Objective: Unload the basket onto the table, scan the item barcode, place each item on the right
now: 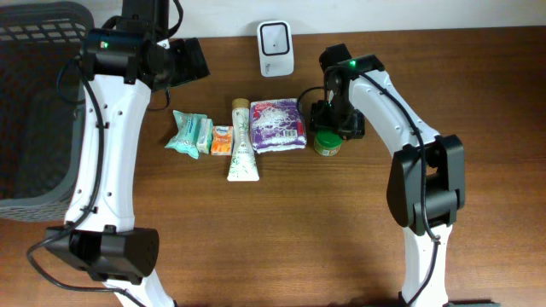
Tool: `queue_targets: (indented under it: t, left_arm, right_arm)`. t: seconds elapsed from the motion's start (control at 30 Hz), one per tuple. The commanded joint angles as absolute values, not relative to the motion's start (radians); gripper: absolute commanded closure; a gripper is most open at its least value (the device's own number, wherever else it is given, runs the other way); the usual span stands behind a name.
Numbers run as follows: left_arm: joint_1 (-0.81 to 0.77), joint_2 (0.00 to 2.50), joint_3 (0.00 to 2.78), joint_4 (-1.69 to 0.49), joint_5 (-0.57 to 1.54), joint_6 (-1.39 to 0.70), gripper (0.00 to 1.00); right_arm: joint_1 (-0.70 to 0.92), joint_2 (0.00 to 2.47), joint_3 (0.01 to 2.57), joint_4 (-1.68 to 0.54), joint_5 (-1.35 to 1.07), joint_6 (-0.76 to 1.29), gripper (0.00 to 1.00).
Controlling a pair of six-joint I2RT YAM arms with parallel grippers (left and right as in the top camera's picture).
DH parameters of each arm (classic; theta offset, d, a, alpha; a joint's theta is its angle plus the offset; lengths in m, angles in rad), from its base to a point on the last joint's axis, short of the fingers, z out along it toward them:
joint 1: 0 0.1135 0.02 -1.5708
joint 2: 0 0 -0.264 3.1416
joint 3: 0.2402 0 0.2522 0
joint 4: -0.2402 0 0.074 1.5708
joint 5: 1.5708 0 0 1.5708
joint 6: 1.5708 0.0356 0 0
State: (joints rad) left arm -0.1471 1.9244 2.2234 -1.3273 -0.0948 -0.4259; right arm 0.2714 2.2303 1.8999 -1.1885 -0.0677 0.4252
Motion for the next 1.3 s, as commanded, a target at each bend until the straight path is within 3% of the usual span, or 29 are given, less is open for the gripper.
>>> queue_targets:
  t: [0.0, 0.3, 0.43, 0.77, 0.87, 1.03, 1.27]
  left_arm:
    - [-0.140, 1.925, 2.226, -1.326, -0.105, -0.410, 0.01]
    - [-0.140, 1.925, 2.226, -1.326, -0.105, -0.410, 0.01]
    - [-0.140, 1.925, 2.226, -1.326, -0.105, -0.410, 0.01]
    - [-0.140, 1.925, 2.226, -1.326, -0.105, -0.410, 0.01]
    - [-0.140, 1.925, 2.226, -1.326, -0.105, -0.410, 0.01]
    - [-0.140, 1.925, 2.226, -1.326, -0.105, -0.410, 0.01]
    - [-0.140, 1.925, 2.226, -1.326, -0.105, -0.410, 0.01]
  right_arm:
    - [0.281, 2.232, 1.885, -1.182, -0.056, 0.455, 0.27]
    - [0.280, 2.231, 2.009, -1.256, -0.099, 0.454, 0.32]
    - [0.252, 2.231, 2.069, -1.308, -0.316, 0.455, 0.39]
    - [0.137, 2.231, 2.069, -1.498, -0.577, 0.454, 0.39]
    - [0.136, 2.232, 2.069, -1.550, -0.762, 0.454, 0.39]
    - [0.143, 2.232, 2.069, -1.555, -1.041, 0.455, 0.40]
    - [0.123, 2.231, 2.070, -1.530, -1.233, 0.513, 0.45]
